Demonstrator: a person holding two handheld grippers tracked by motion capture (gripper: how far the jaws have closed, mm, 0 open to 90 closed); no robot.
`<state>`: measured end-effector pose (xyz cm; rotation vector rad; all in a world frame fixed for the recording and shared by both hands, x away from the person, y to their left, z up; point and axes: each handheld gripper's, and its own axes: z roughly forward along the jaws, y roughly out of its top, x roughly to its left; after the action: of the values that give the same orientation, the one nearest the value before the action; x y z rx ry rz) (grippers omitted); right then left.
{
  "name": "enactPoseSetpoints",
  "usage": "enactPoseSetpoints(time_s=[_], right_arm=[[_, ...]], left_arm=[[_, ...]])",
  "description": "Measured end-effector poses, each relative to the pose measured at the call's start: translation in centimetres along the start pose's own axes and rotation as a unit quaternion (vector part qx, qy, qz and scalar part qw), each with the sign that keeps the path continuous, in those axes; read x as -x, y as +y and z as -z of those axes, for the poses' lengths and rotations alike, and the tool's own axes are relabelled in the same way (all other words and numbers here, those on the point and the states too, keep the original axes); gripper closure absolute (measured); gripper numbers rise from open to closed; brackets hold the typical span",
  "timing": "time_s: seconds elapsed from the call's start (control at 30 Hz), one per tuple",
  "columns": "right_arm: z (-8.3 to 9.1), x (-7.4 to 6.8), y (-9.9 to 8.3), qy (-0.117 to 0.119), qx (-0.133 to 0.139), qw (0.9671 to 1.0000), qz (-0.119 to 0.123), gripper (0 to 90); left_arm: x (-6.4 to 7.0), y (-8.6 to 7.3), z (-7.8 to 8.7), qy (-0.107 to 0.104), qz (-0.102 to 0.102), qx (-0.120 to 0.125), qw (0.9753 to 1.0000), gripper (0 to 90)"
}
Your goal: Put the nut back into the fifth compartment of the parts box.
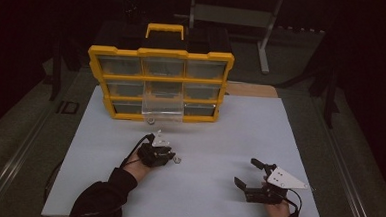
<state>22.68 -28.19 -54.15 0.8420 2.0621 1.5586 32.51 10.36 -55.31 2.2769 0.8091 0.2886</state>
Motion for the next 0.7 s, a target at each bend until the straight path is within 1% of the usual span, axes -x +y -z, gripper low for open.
enactPoseSetpoints(time_s=[0.07,0.13,0.17,0.2,0.23,0.27,0.3,0.33,0.37,0.4,0.43,0.47,0.5,0.53,0.57,0.6,0.63,0.7], right_arm=[[0.0,0.0,0.0,0.000,0.000,1.0000,0.001,9.9],[0.0,0.0,0.0,0.000,0.000,1.0000,0.000,9.9],[0.0,0.0,0.0,0.000,0.000,1.0000,-0.001,9.9],[0.0,0.0,0.0,0.000,0.000,1.0000,-0.001,9.9],[0.0,0.0,0.0,0.000,0.000,1.0000,-0.002,9.9],[0.0,0.0,0.0,0.000,0.000,1.0000,-0.002,9.9],[0.0,0.0,0.0,0.000,0.000,1.0000,0.000,9.9],[0.0,0.0,0.0,0.000,0.000,1.0000,0.000,9.9],[0.0,0.0,0.0,0.000,0.000,1.0000,0.000,9.9],[0.0,0.0,0.0,0.000,0.000,1.0000,0.000,9.9],[0.0,0.0,0.0,0.000,0.000,1.0000,0.000,9.9],[0.0,0.0,0.0,0.000,0.000,1.0000,0.000,9.9],[0.0,0.0,0.0,0.000,0.000,1.0000,0.000,9.9],[0.0,0.0,0.0,0.000,0.000,1.0000,0.000,9.9],[0.0,0.0,0.0,0.000,0.000,1.0000,0.000,9.9],[0.0,0.0,0.0,0.000,0.000,1.0000,0.000,9.9],[0.0,0.0,0.0,0.000,0.000,1.0000,0.000,9.9],[0.0,0.0,0.0,0.000,0.000,1.0000,0.000,9.9]], left_arm=[[0.0,0.0,0.0,-0.001,0.002,0.001,1.0000,69.1],[0.0,-0.1,0.2,0.002,0.001,-0.001,1.0000,69.2],[-0.1,-0.1,0.6,0.002,0.004,0.003,1.0000,69.2],[-0.1,-0.1,0.6,0.002,0.004,0.003,1.0000,69.2],[-0.2,0.0,1.2,0.004,0.005,0.006,1.0000,69.2],[-0.2,0.0,1.2,0.004,0.005,0.006,1.0000,69.1],[-0.2,0.0,1.9,0.005,0.006,0.009,0.9999,69.2],[-0.2,0.0,1.9,0.005,0.006,0.009,0.9999,69.2],[-0.2,0.0,2.6,0.006,0.005,0.011,0.9999,69.2],[-0.2,0.0,2.6,0.006,0.005,0.011,0.9999,69.2],[-0.2,0.0,3.4,0.002,0.006,0.016,0.9999,69.2],[-0.2,0.0,3.4,0.002,0.006,0.016,0.9999,69.2],[-0.3,-0.1,4.1,0.001,0.006,0.018,0.9998,69.2],[-0.3,-0.1,4.1,0.001,0.006,0.018,0.9998,69.2],[-0.2,-0.3,4.8,0.004,0.007,0.020,0.9998,69.2],[-0.2,-0.3,4.8,0.004,0.007,0.020,0.9998,69.2],[-0.3,-0.4,5.2,0.002,0.006,0.019,0.9998,69.2],[-0.3,-0.5,6.0,0.005,0.008,0.023,0.9997,69.2]])
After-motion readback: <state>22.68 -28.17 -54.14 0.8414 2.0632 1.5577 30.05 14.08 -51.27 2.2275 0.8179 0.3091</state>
